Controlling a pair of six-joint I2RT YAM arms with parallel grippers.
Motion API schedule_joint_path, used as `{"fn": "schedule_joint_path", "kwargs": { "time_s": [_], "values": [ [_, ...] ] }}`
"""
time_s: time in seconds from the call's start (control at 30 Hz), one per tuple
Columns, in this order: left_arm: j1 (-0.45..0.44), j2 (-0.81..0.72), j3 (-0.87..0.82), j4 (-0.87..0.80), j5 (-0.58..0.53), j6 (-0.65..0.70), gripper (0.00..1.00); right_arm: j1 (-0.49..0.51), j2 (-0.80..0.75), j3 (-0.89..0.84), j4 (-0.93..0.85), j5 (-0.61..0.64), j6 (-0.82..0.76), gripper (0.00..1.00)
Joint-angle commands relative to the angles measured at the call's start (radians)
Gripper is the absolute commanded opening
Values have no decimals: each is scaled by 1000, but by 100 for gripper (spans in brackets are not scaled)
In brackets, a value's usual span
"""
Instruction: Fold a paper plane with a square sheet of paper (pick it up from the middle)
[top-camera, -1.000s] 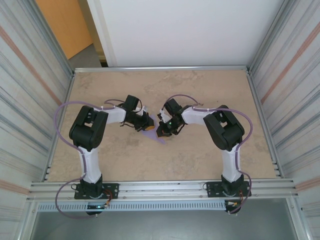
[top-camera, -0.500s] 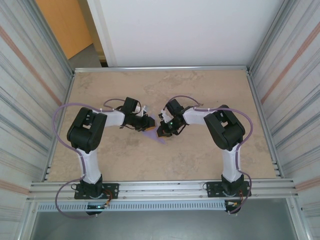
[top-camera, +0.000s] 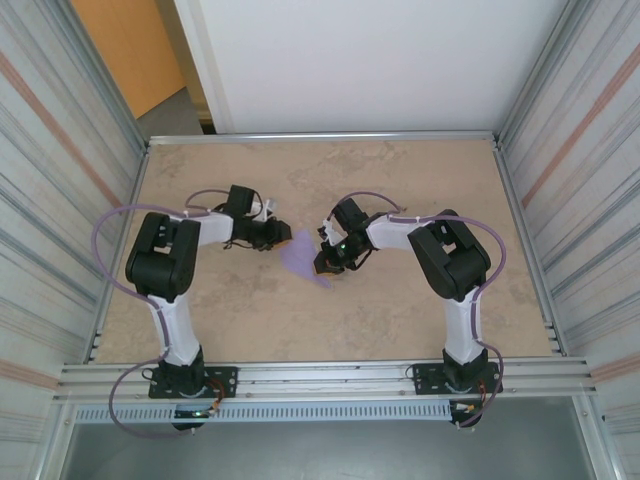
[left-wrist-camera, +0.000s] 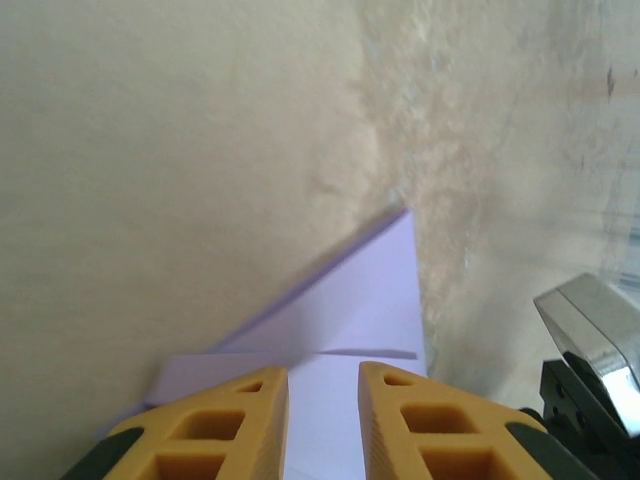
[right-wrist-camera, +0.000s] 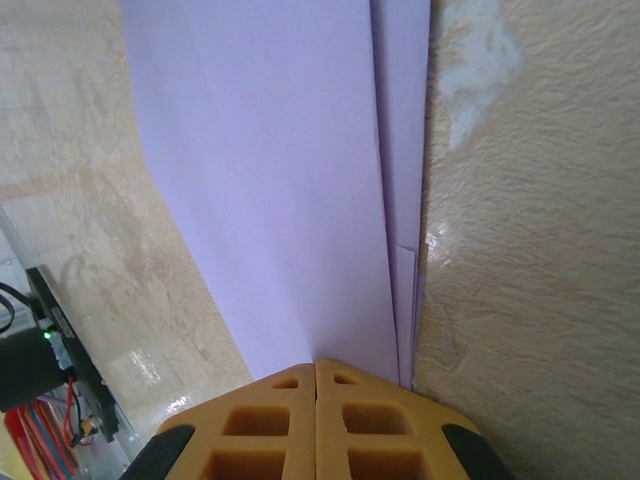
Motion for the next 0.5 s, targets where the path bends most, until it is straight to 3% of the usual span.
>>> {"fn": "schedule_joint_path", "kwargs": {
  "time_s": [0.0,0.27,0.47],
  "values": [
    [53,46,36,-39,-157,55,26,-18,65,-64,-182,160,27,8],
    [72,76,143,-139,-194,76,25,-17,30,-59,-127,99,49,10],
    [78,-21,147,-133,-151,40,26,-20,-59,-16,18,-8,126,19]
  ]
}}
